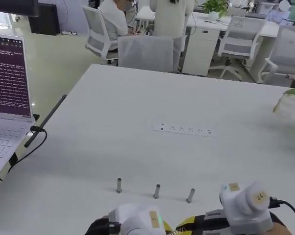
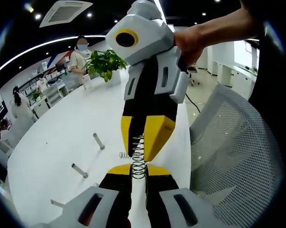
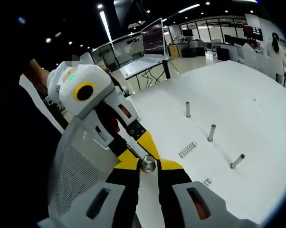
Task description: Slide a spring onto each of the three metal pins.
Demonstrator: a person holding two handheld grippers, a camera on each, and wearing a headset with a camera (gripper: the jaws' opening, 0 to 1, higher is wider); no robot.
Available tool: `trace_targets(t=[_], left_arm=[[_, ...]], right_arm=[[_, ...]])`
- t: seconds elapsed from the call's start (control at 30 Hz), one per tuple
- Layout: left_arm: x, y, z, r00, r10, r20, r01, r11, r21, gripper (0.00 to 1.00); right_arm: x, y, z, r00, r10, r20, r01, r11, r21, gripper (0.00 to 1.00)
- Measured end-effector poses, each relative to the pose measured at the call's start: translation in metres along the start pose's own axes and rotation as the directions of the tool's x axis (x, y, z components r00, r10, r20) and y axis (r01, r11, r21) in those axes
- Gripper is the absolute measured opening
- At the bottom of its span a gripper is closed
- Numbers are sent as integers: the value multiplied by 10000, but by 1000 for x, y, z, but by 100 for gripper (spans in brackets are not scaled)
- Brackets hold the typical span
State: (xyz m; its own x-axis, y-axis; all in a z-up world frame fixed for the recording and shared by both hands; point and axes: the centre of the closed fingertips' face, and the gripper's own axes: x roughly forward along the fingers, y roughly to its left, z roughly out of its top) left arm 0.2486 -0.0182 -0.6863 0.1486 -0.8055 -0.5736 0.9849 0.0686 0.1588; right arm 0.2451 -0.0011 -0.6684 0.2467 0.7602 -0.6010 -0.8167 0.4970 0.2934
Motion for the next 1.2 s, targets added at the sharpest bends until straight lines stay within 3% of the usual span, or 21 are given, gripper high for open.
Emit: trace_targets(t=[0.13, 0.3, 0.73, 0.93, 1.2], left_arm=[[0, -1, 3, 9999, -73, 69, 73, 10000, 42, 2], [-1, -1, 7, 9998, -140, 166, 139, 9999, 54, 2], [-3, -2, 8, 9987, -389, 321, 392, 9992, -62, 2], [-2, -4, 6, 9978, -536, 400, 546, 9982, -259, 2], [-3, 1, 2, 9983, -313, 494, 350, 9966, -749, 3]], right_arm=[[-1, 1, 2, 9996, 188, -212, -197, 9989, -432, 11], [0, 5, -3, 9946, 453, -934, -571, 9902, -1274, 11], [1, 6, -1, 9839, 514, -1714, -947, 9624, -2547, 8], [3, 7, -3, 9805, 454, -1909, -972, 9575, -2715, 8], [6, 4, -1, 9796, 296, -1990, -852, 9571, -2769, 8]])
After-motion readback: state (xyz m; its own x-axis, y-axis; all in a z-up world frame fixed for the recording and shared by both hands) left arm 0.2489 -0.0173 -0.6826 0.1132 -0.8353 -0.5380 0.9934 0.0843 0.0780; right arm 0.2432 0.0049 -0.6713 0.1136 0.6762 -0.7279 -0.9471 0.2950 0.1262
